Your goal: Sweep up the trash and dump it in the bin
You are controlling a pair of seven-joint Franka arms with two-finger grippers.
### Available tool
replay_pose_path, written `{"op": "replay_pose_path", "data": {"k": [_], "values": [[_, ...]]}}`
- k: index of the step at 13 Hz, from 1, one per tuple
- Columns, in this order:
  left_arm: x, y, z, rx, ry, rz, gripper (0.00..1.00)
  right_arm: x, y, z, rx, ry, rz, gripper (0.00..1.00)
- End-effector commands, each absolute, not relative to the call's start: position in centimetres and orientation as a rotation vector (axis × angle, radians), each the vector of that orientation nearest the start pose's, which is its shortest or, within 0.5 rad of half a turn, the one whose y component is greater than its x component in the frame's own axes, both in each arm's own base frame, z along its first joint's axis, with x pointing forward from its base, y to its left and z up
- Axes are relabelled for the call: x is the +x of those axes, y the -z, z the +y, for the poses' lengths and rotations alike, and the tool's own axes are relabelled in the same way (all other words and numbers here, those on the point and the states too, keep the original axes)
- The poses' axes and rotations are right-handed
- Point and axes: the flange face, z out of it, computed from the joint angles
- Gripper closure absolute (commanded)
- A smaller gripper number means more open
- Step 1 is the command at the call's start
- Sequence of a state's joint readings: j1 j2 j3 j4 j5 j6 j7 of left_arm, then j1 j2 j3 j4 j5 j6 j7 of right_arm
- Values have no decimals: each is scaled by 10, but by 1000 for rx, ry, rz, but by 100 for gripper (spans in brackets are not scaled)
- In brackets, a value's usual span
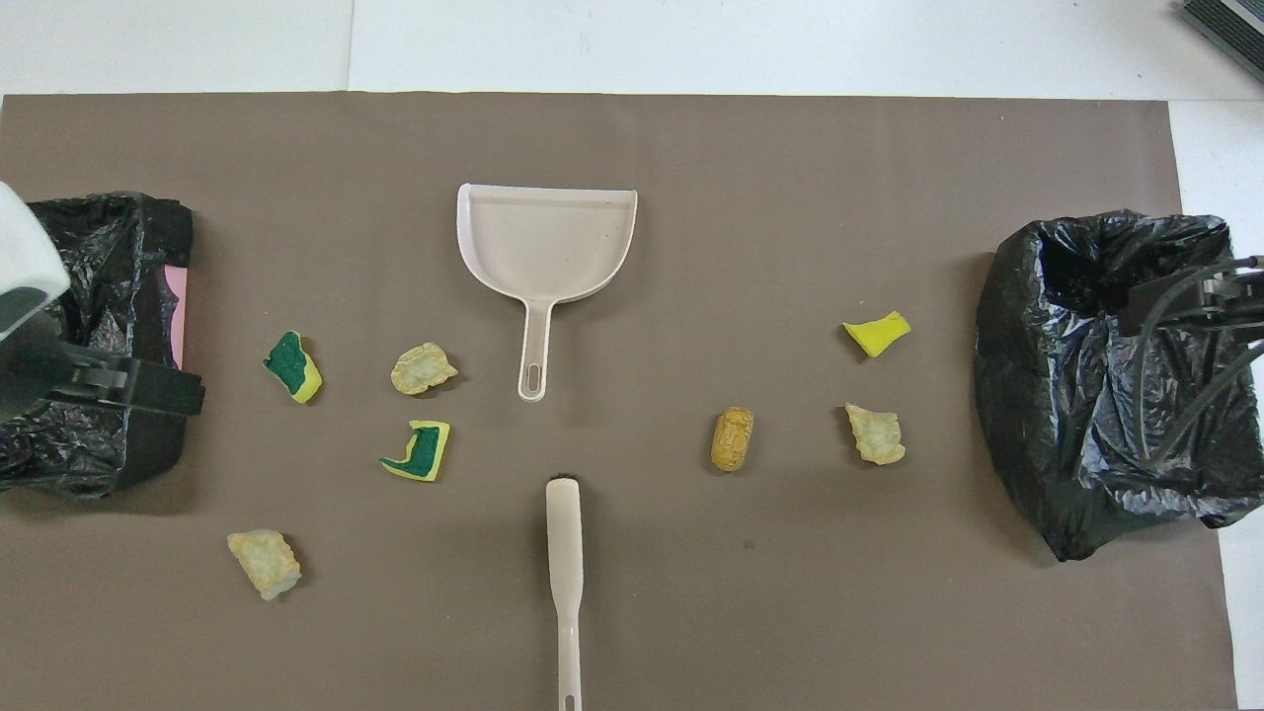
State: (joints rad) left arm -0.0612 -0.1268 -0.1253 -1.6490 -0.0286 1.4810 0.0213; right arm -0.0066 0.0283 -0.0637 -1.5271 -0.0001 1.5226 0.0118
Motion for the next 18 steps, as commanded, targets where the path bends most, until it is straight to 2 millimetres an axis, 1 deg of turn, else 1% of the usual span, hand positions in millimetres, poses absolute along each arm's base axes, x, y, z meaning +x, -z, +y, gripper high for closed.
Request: {"op": "replay_pose_path", "data": {"k": [1,2,3,4,6,7,8,9,10,11,12,13,14,15,16,17,18], "values": [[463,-625,-132,-3165,-83,288,0,549,-626,-38,-3134,-60,43,0],[455,-613,-151,-3160,-109,284,0,551,-626,-35,-3132,-45,36,0],[443,-601,-174,-3142,-112,288,0,553,-623,-31,-3134,-50,24,0],[430,-585,-192,-3139,-112,264,0,555,-620,-22,-3133,-57,5,0],[399,-557,-221,-3189,-132,255,0,568,-601,4,-3137,-89,-67,0],[379,-541,-238,-3180,-151,279,0,577,-583,23,-3136,-132,-120,0],[364,-527,-249,-3170,-142,283,0,584,-567,43,-3125,-161,-155,0],[354,-516,-254,-3182,-145,272,0,593,-557,66,-3124,-133,-166,0],[345,-504,-265,-3194,-160,287,0,598,-549,87,-3117,-106,-152,0],[337,-491,-277,-3182,-160,304,0,603,-538,110,-3119,-95,-153,0],[327,-473,-288,-3167,-150,289,0,607,-522,132,-3120,-104,-145,0],[318,-459,-296,-3163,-152,285,0,612,-510,150,-3122,-82,-89,0],[314,-454,-303,-3175,-178,285,0,614,-501,177,-3118,-37,-58,0],[304,-441,-310,-3165,-214,305,0,612,-492,202,-3117,-32,-47,0],[289,-422,-320,-3141,-216,345,0,612,-476,217,-3109,-63,45,0],[273,-403,-333,-3146,-189,339,0,614,-457,235,-3094,-89,119,0],[262,-389,-338,-3140,-195,327,0,616,-453,254,-3085,-55,125,0]]}}
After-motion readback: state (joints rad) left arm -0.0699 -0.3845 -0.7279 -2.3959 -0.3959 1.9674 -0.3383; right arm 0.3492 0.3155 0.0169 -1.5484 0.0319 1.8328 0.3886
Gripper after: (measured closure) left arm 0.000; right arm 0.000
